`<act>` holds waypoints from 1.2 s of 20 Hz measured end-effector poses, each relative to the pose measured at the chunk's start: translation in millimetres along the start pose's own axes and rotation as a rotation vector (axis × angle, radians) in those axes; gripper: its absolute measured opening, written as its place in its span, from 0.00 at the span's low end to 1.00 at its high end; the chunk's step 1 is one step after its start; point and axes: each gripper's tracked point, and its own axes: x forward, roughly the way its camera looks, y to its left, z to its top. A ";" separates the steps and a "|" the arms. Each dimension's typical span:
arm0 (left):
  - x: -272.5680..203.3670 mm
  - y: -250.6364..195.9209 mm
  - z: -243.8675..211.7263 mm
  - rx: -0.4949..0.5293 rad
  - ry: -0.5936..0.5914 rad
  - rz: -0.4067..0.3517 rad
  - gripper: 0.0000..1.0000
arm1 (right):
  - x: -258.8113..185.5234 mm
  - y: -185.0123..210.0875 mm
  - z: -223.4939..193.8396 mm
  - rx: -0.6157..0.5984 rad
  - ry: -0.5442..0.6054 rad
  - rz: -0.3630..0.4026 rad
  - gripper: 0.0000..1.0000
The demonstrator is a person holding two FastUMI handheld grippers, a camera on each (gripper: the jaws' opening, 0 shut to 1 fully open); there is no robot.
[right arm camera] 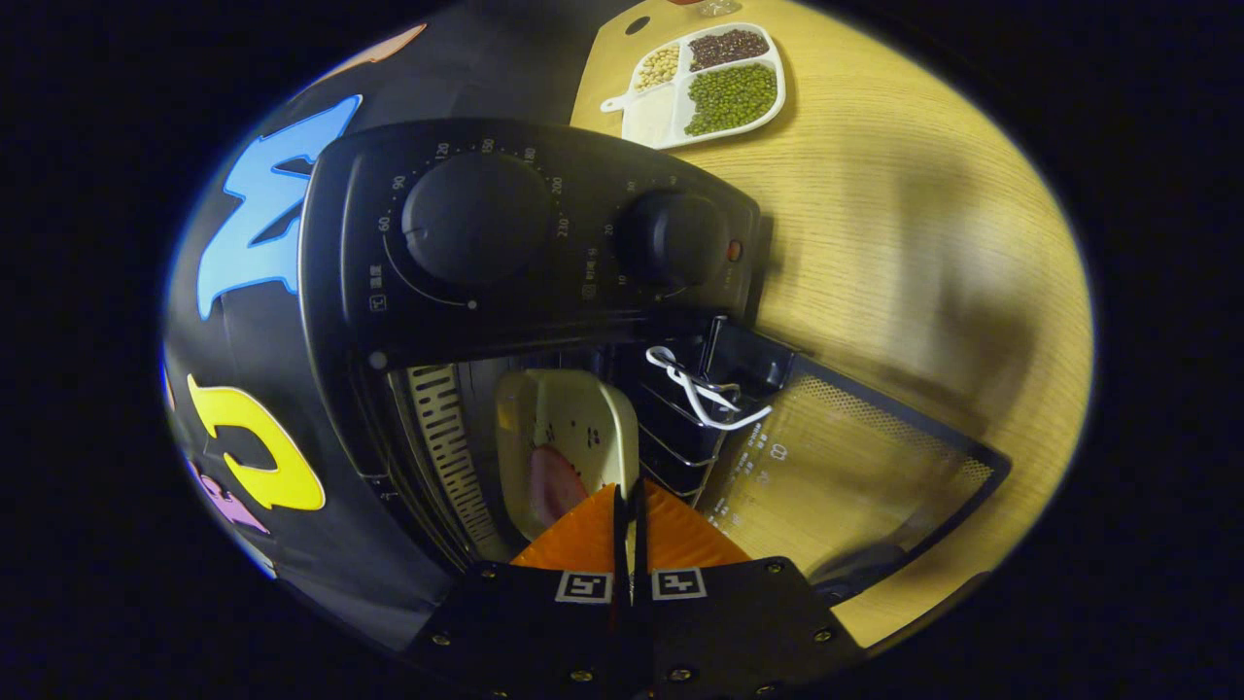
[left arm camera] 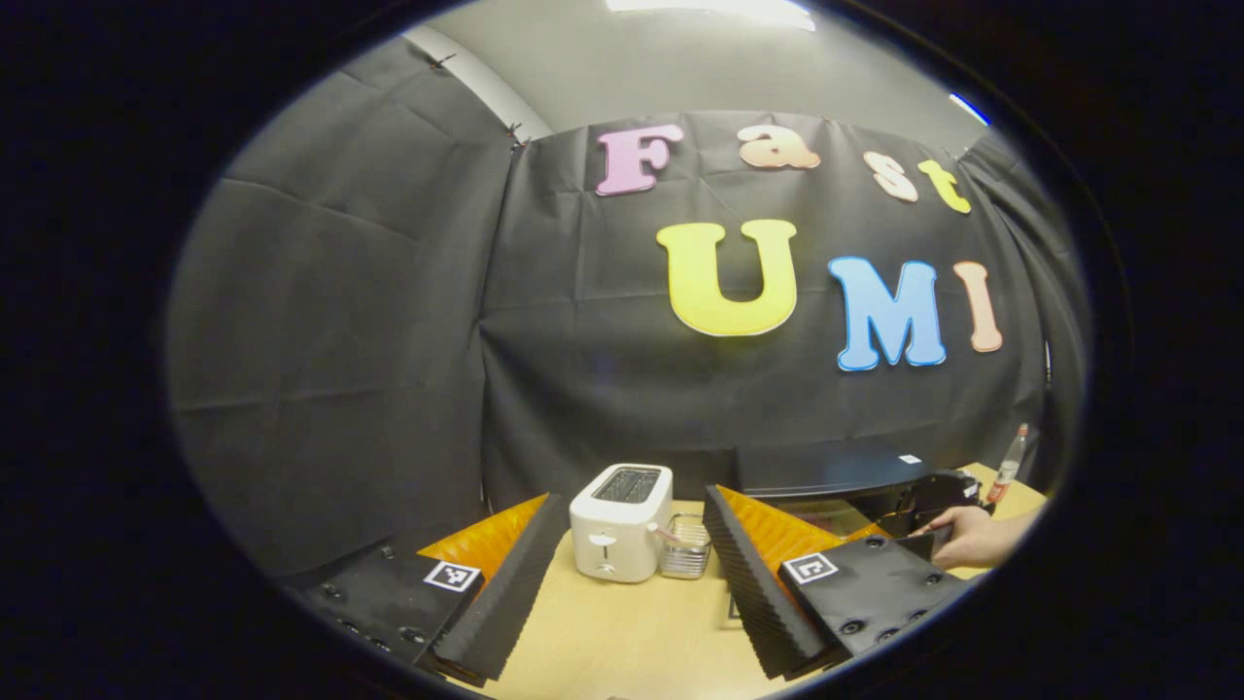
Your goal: Open the electric oven with the left hand, put the food in, and close the electric oven.
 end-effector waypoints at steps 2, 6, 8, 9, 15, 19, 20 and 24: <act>-1.1 2.5 -0.1 0.002 0.005 0.004 1.00 | 5.8 3.0 -0.9 0.002 -0.007 0.004 0.01; -2.4 -0.6 -0.3 0.003 0.006 0.005 1.00 | 5.2 7.6 -9.0 -0.020 0.003 0.041 0.09; -3.8 -3.9 2.1 0.006 0.003 -0.002 1.00 | -4.8 13.9 -9.7 -0.045 0.009 0.079 0.24; -5.8 -7.8 2.2 0.006 0.001 -0.007 1.00 | -9.6 16.9 -10.2 -0.066 0.007 0.097 0.32; -13.9 -38.2 4.1 -0.006 -0.004 -0.058 1.00 | -52.5 21.1 -22.3 -0.262 0.048 0.146 0.98; -19.0 -61.9 -7.3 -0.013 0.016 -0.101 0.90 | -97.4 17.8 -31.5 -0.457 0.088 0.177 0.97; -19.7 -68.9 -11.9 -0.018 0.027 -0.116 0.93 | -108.8 16.2 -30.3 -0.506 0.086 0.184 0.97; -23.8 -96.5 -34.1 -0.027 0.076 -0.172 1.00 | -156.3 13.3 -19.8 -0.710 0.041 0.222 0.98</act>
